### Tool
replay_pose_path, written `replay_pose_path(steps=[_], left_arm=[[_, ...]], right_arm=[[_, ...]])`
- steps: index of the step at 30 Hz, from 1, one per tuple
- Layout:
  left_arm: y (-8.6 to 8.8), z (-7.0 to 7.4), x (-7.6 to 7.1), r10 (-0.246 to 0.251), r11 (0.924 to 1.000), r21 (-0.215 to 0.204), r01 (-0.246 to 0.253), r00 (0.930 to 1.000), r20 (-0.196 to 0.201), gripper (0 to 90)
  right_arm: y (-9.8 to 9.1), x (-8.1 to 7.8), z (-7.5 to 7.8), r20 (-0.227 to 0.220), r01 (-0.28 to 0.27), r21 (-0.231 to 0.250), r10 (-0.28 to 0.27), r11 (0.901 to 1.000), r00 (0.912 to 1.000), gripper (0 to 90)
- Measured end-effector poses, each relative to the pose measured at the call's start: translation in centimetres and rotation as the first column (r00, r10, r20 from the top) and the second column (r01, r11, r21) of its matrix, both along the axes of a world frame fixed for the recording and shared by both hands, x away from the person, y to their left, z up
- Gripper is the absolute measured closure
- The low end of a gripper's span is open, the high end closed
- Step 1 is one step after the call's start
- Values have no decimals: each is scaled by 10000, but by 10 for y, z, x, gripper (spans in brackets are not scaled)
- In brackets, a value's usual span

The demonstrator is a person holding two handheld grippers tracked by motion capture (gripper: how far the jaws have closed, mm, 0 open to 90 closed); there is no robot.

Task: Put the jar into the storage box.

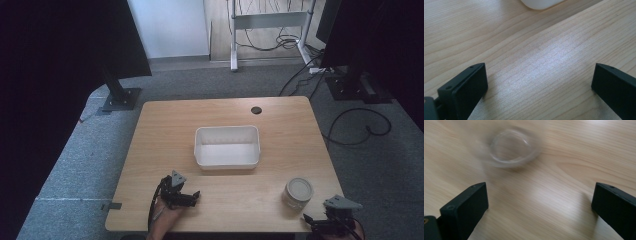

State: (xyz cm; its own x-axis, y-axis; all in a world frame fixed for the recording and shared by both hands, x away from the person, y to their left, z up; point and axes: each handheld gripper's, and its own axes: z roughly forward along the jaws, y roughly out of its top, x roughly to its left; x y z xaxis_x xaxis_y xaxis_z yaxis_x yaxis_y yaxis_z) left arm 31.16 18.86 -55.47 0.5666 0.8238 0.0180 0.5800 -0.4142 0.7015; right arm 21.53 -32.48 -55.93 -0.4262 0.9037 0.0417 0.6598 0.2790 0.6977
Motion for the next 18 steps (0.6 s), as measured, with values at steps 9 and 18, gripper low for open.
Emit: replay_pose_path(steps=[9,18], left_arm=[[0,0,0,-1,10000,-13,1,10000,16,1],[0,0,0,1,10000,-14,-1,10000,16,2]], right_arm=[[-4,-5,-2,213,214,-141,-210,9997,9996,13],[-3,-5,-1,94,299,-210,-297,9993,9995,4]])
